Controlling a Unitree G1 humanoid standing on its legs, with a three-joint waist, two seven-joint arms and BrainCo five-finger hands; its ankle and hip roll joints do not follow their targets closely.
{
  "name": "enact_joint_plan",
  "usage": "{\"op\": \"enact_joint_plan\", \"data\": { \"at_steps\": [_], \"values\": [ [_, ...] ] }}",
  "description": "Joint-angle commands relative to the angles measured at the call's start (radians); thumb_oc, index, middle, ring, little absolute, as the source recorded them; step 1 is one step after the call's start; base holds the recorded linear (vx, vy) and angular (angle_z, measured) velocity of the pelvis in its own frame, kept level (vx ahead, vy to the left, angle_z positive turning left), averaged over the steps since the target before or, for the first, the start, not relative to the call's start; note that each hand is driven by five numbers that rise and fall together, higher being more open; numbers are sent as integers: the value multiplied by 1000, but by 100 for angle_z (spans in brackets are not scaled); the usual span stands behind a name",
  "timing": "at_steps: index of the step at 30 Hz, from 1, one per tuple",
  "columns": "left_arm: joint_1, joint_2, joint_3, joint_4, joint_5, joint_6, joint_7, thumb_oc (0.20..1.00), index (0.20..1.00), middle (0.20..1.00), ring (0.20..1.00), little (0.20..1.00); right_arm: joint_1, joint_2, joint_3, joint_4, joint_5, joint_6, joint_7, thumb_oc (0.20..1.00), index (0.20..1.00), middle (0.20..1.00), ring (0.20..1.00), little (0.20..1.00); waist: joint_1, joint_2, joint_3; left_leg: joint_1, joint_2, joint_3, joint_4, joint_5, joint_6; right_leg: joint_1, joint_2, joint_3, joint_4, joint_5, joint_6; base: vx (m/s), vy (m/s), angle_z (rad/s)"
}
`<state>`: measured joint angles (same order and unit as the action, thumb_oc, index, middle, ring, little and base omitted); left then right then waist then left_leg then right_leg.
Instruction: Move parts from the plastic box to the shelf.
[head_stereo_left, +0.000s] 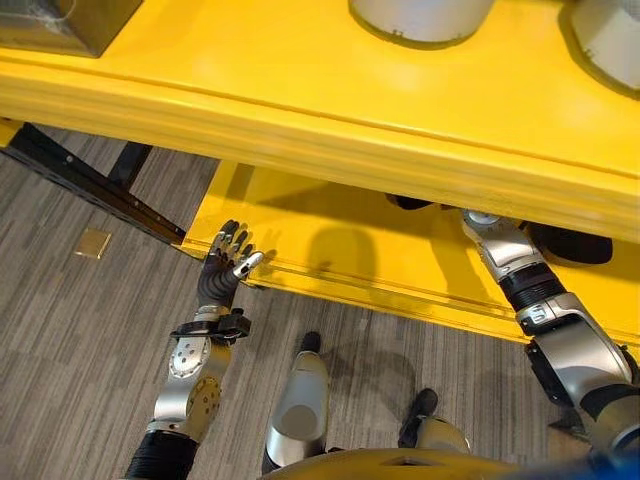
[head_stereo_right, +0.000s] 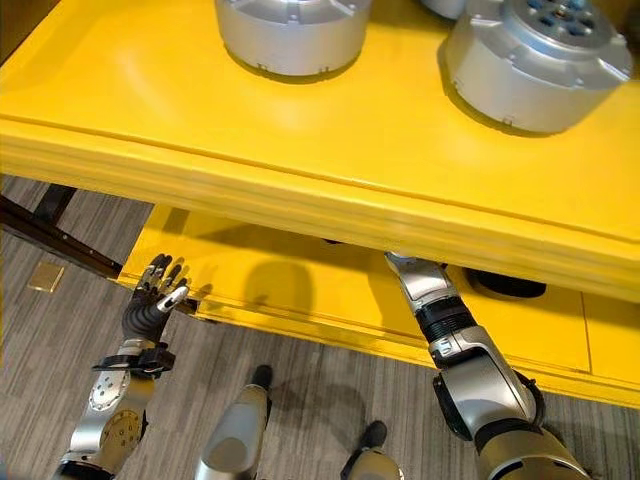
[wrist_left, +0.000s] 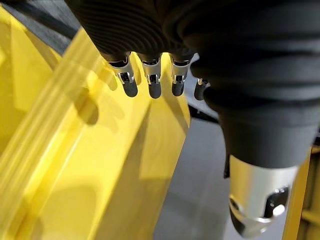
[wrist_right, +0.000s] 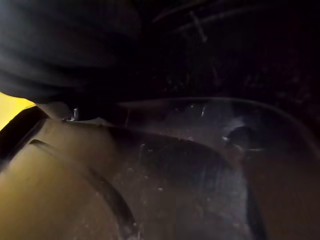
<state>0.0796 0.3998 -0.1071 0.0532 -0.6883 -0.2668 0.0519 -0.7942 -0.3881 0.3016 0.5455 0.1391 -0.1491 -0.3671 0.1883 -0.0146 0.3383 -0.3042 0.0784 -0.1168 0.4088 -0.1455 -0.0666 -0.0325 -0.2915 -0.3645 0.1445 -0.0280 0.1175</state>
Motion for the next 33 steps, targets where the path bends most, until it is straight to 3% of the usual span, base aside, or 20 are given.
{"op": "enact_joint_plan", "data": {
  "at_steps": [1,9,16,23,33],
  "values": [
    [14,33,-8,-61,-22,-54,9,1000,1000,1000,1000,1000,-74,28,-24,-30,58,-89,-33,200,200,200,200,200,-4,-10,-37,22,59,22,26,14,-30,-96,-30,100,265,-67,35,-87,56,-26],
    [-24,24,-50,-74,-31,-46,7,1000,1000,1000,1000,1000,-94,52,-32,-79,76,-95,-42,200,200,200,200,200,-50,6,-23,-94,81,36,217,-73,-15,-272,-39,189,445,-125,18,-101,45,-26],
    [-31,25,-75,-78,-30,-39,16,1000,1000,1000,1000,1000,-107,60,-31,-97,73,-97,-50,200,200,200,200,200,-70,3,-24,-185,81,25,311,-109,-6,-367,-35,209,538,-159,6,-55,6,-4],
    [-42,51,-117,-89,-46,-40,4,1000,1000,1000,1000,1000,-256,8,-12,2,81,-91,-77,200,200,200,200,200,-57,-1,-13,-273,73,4,381,-130,1,-440,-37,208,605,-186,3,-27,-7,3],
    [-67,84,-151,-97,-58,-44,17,1000,1000,1000,1000,1000,-449,31,23,184,161,-90,-103,200,200,200,200,200,-39,0,14,-370,55,-4,432,-130,8,-535,-38,219,660,-195,-8,-40,5,2]
  ]
}}
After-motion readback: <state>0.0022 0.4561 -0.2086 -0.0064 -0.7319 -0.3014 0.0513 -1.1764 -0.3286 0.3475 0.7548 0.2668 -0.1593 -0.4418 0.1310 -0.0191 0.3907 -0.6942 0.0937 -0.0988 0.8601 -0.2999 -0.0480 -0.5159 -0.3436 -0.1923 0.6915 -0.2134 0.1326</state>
